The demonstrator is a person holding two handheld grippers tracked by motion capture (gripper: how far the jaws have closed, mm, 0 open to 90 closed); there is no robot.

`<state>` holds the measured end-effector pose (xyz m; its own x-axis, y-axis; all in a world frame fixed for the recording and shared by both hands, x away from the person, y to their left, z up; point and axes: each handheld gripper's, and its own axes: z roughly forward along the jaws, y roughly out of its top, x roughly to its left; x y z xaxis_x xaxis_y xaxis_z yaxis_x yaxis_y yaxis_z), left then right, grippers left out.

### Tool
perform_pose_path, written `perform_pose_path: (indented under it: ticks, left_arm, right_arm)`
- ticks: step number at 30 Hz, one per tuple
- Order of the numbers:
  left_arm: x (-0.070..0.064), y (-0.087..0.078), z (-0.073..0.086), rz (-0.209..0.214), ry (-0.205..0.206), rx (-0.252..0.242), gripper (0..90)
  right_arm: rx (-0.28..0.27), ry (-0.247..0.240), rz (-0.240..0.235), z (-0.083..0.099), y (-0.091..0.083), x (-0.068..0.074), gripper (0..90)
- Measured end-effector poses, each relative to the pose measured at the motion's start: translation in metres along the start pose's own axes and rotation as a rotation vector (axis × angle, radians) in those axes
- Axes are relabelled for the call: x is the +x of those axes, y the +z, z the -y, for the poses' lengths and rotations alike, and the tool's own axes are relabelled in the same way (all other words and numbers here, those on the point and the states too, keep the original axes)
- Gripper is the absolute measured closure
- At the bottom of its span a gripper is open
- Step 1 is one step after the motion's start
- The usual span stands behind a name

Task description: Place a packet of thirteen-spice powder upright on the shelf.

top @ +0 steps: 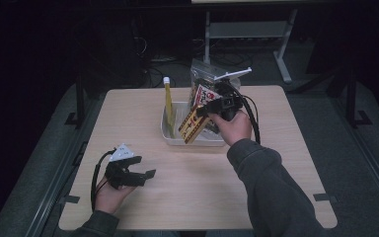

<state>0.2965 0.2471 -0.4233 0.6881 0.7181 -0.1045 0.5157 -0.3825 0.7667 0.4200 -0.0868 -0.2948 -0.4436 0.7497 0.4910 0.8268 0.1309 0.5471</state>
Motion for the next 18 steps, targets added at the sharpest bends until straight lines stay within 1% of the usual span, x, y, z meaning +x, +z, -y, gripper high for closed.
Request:
perform_pose_path:
  ticks: [3, 10, 11, 13, 16, 18]
  left_arm:
    - [0.000, 0.000, 0.001, 0.000, -0.006, -0.001, 21.4]
    - [0.001, 0.000, 0.001, 0.002, -0.010, -0.001, 21.4]
    - [0.002, 0.000, 0.001, 0.002, -0.010, 0.000, 21.4]
    - [0.002, 0.000, 0.001, 0.003, -0.010, -0.001, 21.4]
    - [0.003, 0.001, 0.002, 0.004, -0.013, -0.001, 21.4]
    - [0.003, 0.001, 0.002, 0.004, -0.017, -0.001, 21.4]
  right_arm:
    - [-0.013, 0.013, 0.003, -0.004, 0.002, 0.001, 68.0]
    - [-0.027, 0.012, 0.025, -0.014, 0.012, 0.007, 68.0]
    - [-0.037, 0.021, 0.028, -0.016, 0.013, 0.008, 68.0]
    - [-0.039, 0.029, 0.027, -0.019, 0.015, 0.008, 68.0]
    - [-0.040, 0.026, 0.055, -0.023, 0.018, 0.010, 68.0]
    - [-0.040, 0.031, 0.066, -0.025, 0.020, 0.010, 68.0]
